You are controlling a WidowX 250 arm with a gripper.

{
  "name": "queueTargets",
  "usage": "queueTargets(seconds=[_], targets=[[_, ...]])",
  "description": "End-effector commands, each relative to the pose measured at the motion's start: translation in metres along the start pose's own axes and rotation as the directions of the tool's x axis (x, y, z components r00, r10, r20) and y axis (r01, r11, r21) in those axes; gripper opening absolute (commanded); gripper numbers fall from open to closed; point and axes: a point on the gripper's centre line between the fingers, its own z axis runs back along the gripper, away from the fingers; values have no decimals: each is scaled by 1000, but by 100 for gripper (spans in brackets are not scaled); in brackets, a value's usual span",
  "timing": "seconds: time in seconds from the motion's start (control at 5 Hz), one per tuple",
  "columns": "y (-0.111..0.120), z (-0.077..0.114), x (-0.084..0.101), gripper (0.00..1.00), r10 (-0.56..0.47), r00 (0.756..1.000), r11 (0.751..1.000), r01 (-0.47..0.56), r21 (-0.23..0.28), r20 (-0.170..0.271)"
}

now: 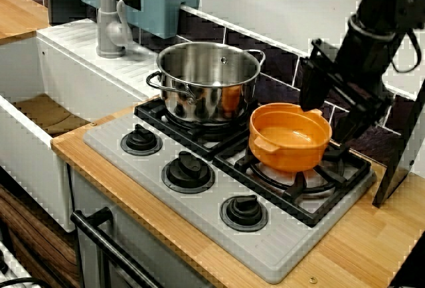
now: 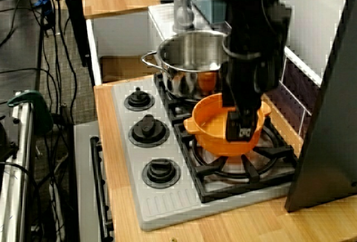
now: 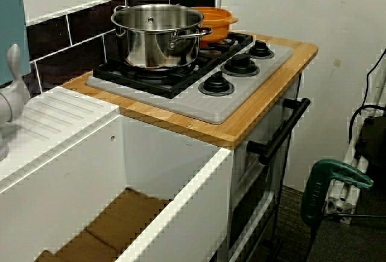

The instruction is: Lift pot from stove

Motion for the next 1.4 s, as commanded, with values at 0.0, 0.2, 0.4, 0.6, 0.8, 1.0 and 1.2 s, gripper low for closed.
queueTargets(seconds=[0.0,0.2,0.4,0.6,0.8,1.0,1.2], targets=[[-4,0,-3,100,113,991,993,-114,15,72],[-2,-1,-3,100,207,974,978,-208,-2,93],[-2,-4,-3,100,230,968,973,-229,-15,104],[-2,-14,-3,100,235,968,972,-236,-2,84],[0,-23,-7,0,251,965,968,-251,-10,75],[0,-26,-13,0,246,967,968,-248,25,68],[3,-25,-18,0,265,962,964,-266,21,60]])
